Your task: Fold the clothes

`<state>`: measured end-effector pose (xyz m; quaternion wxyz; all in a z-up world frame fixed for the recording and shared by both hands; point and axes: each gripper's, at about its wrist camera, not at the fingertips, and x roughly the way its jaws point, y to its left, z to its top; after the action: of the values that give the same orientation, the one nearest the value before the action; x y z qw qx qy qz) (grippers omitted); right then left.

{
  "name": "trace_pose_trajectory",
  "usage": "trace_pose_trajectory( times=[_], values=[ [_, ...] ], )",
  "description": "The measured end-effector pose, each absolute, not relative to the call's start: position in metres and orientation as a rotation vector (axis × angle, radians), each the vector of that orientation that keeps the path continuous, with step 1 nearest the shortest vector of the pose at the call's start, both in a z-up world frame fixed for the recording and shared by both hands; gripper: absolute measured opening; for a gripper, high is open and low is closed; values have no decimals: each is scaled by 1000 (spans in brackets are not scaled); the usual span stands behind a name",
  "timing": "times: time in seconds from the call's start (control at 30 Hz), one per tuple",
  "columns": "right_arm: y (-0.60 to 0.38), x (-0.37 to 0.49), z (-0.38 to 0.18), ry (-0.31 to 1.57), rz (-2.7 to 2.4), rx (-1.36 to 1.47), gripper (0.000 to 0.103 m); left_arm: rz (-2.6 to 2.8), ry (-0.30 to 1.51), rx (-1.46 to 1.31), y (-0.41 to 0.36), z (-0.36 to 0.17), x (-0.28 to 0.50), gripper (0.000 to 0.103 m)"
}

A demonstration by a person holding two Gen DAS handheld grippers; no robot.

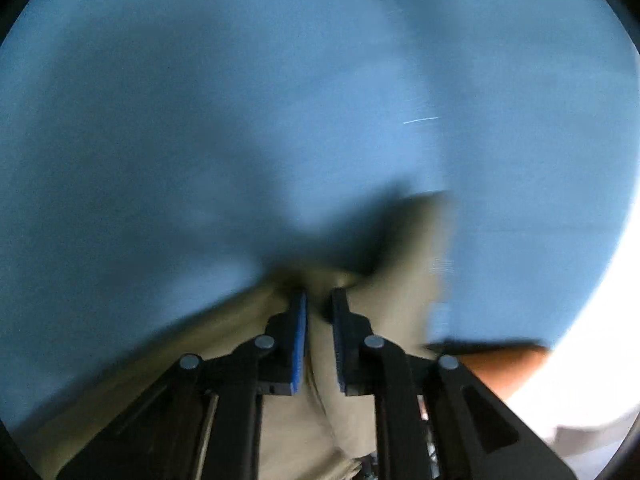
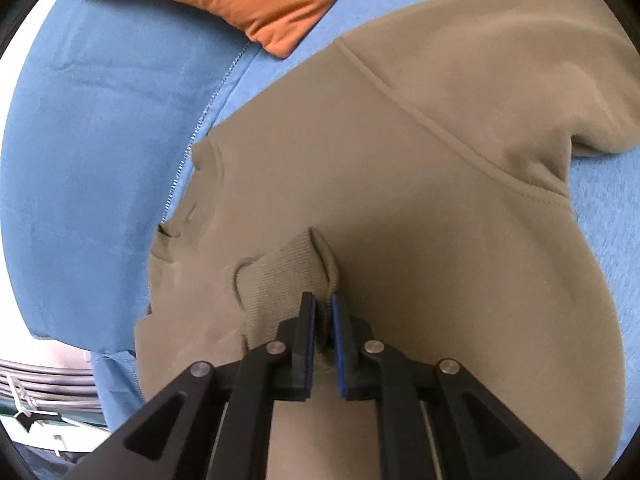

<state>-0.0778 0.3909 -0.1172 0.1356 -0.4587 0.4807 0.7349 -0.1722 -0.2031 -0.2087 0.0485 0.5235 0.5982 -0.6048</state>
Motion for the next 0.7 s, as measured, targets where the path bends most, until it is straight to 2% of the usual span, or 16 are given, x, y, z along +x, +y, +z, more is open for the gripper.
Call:
trace_pose_trajectory(
  times=[0.07, 0.1, 0.23, 0.4, 0.5, 0.53, 0.6, 0.67, 0.7],
  values=[
    [391, -77, -113, 1377, 2135, -1306, 8, -1833, 1836, 1528, -210, -201, -163, 24],
    [391, -76, -111, 1369, 2138, -1295, 8, -1924, 1719, 1485, -212, -181, -162, 20],
    [392, -74, -103, 1338, 2150, -1251, 8, -2368, 1306, 1373, -194, -105, -173, 20],
    [393, -71, -94, 1299, 2163, -1195, 8, -2525, 1219, 1750, -143, -120, -204, 21],
    [394, -75, -94, 1297, 2172, -1195, 8, -2410, 1067, 1886, -145, -155, -222, 18],
    [395, -76, -94, 1296, 2174, -1195, 8, -2398, 1009, 1909, -146, -161, -228, 10],
    [396, -78, -96, 1309, 2165, -1199, 8, -2525, 846, 1845, -146, -137, -241, 11],
    [401, -78, -97, 1331, 2161, -1202, 8, -2688, 653, 1688, -146, -108, -247, 30],
    [403, -78, -97, 1342, 2159, -1203, 8, -2761, 581, 1608, -147, -95, -250, 35]
  ],
)
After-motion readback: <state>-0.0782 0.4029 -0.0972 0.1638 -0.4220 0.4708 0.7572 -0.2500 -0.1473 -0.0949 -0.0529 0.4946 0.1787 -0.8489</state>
